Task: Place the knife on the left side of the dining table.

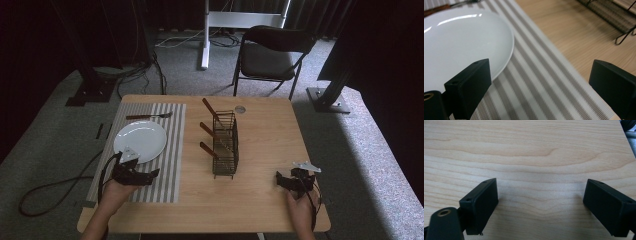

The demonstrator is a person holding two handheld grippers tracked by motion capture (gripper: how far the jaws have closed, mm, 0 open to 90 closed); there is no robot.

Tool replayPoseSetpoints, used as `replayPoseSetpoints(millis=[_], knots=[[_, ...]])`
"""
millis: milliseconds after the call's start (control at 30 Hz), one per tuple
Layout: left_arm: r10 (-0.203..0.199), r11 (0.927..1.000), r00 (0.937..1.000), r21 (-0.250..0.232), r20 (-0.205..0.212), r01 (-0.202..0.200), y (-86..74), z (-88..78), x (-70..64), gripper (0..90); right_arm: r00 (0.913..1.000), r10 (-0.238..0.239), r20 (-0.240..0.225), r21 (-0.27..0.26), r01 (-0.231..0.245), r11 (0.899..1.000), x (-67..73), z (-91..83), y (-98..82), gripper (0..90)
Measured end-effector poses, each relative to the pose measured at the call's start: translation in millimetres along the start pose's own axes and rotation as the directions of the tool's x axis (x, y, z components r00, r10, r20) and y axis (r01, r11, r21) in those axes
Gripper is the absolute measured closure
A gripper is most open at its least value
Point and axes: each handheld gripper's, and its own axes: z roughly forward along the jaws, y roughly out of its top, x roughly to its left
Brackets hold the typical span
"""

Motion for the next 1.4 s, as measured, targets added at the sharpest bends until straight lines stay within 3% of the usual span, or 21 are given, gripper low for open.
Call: replayPoseSetpoints(millis=[467, 800, 1100, 1233, 1267, 1400], knots=[[0.031, 0.9994, 0.9958, -0.020, 0.086, -0.029, 40.4, 22.2, -17.9, 4.3, 1.0000, 0.000, 0.000, -0.001, 0.000, 1.000, 0.0, 0.1, 0.0, 11.8], [0.070, 0.9969, 0.9913, -0.043, 0.111, -0.066, 72.9, 33.1, -29.6, 4.3, 1.0000, 0.000, 0.000, -0.001, 0.000, 1.000, 0.0, 0.1, 0.0, 11.8], [0.073, 0.9960, 0.9884, -0.061, 0.133, -0.066, 101.2, 42.8, -30.2, 4.3, 1.0000, -0.001, 0.000, -0.001, 0.001, 1.000, -0.1, 0.1, -0.1, 11.9], [0.083, 0.9948, 0.9860, -0.071, 0.144, -0.074, 108.7, 46.5, -30.7, 4.4, 1.0000, 0.000, 0.000, -0.001, 0.000, 1.000, 0.0, 0.0, -0.1, 11.9], [0.086, 0.9940, 0.9813, -0.082, 0.172, -0.073, 114.4, 49.8, -31.1, 6.3, 1.0000, 0.000, 0.000, -0.001, 0.000, 1.000, 0.0, 0.0, -0.1, 11.9], [0.086, 0.9926, 0.9788, -0.101, 0.186, -0.068, 121.8, 52.8, -33.5, 6.3, 1.0000, 0.000, 0.000, -0.001, 0.000, 1.000, 0.0, 0.0, -0.1, 11.9]])
